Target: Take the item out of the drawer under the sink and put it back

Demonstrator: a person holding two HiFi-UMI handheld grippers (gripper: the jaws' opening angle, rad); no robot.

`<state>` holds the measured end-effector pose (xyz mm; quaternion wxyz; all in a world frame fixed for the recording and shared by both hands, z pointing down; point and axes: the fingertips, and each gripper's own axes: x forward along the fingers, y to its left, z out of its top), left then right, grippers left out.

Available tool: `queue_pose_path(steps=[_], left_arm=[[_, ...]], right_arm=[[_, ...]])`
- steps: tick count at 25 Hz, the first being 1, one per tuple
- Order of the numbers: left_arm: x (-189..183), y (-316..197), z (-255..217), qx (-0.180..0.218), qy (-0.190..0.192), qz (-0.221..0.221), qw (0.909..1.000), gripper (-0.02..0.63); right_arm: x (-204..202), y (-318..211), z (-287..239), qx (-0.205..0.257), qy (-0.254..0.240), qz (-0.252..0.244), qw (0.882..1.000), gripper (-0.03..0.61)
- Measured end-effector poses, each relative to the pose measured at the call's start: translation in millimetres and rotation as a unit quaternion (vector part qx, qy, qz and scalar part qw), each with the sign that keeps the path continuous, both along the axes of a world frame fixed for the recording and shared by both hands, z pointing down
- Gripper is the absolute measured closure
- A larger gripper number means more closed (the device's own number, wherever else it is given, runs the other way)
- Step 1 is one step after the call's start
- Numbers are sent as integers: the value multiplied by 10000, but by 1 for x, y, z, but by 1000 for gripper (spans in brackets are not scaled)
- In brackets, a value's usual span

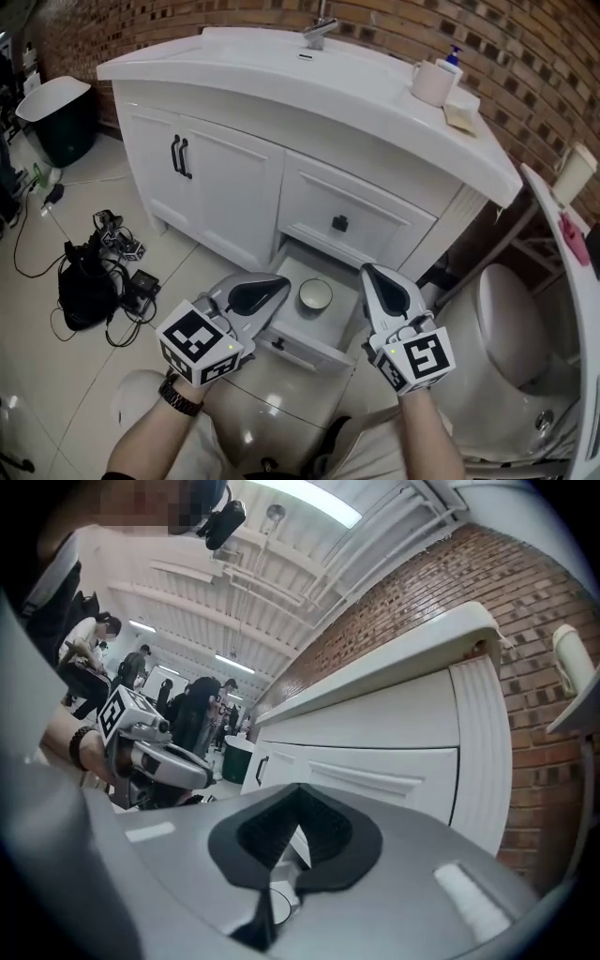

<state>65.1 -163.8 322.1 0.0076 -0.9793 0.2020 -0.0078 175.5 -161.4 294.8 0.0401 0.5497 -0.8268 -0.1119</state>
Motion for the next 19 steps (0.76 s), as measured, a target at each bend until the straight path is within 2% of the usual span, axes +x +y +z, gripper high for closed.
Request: queue_pose_path(steps=[3,11,19], left_arm=[[5,1,2,48,-79,11,10000,594],[-7,-9,0,-44,51,-146,9999,594],[-21,-13,-11,-7,147,-312,9994,594]], right_arm=[[7,1,-3,23,-107,75,9999,578],[13,4,-18,239,-183,177,9994,578],[4,3,-27,401,-232,116,9989,578]])
